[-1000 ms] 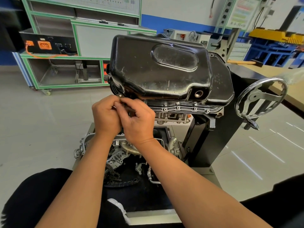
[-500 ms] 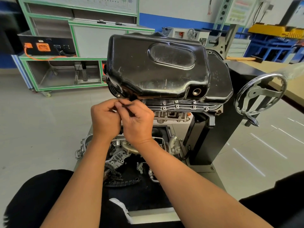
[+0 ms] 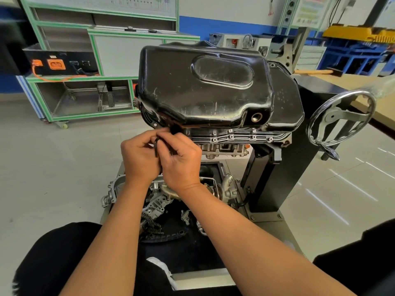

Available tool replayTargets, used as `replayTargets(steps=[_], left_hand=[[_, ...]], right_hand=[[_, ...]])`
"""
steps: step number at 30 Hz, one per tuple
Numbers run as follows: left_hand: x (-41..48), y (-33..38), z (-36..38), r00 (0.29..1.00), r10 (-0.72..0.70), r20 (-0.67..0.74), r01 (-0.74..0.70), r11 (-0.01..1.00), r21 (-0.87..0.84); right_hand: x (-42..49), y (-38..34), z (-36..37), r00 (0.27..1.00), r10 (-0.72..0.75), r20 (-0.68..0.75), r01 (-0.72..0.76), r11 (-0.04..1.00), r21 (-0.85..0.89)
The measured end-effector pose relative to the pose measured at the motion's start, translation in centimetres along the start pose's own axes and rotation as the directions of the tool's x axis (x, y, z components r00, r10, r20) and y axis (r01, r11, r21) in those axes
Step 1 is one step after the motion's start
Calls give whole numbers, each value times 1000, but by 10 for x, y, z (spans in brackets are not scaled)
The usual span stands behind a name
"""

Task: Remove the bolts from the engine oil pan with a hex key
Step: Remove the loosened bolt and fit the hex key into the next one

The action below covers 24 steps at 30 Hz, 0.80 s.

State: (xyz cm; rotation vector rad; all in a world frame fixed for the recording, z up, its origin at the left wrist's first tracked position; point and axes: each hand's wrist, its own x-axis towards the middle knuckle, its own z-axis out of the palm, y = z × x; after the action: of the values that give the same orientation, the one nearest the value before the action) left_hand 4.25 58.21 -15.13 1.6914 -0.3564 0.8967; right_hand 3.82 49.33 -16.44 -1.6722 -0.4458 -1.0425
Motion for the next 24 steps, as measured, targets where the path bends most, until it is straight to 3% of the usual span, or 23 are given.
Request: replayTargets(steps=[7,14,24], left_hand=[[12,-5,7,989,-18,-146,21,1000,20],[-2,-3,2,999,6,-38,-7,1000,-19],[15,-5,4,993,20,-117,-19,1000,12]], right_hand=[[7,-6,0,1000,-11,-18,11,999,44],[5,-5,2,999,-4,-40,4,1000,3],[8,-9,3,999,-31,-12,31,999,22]])
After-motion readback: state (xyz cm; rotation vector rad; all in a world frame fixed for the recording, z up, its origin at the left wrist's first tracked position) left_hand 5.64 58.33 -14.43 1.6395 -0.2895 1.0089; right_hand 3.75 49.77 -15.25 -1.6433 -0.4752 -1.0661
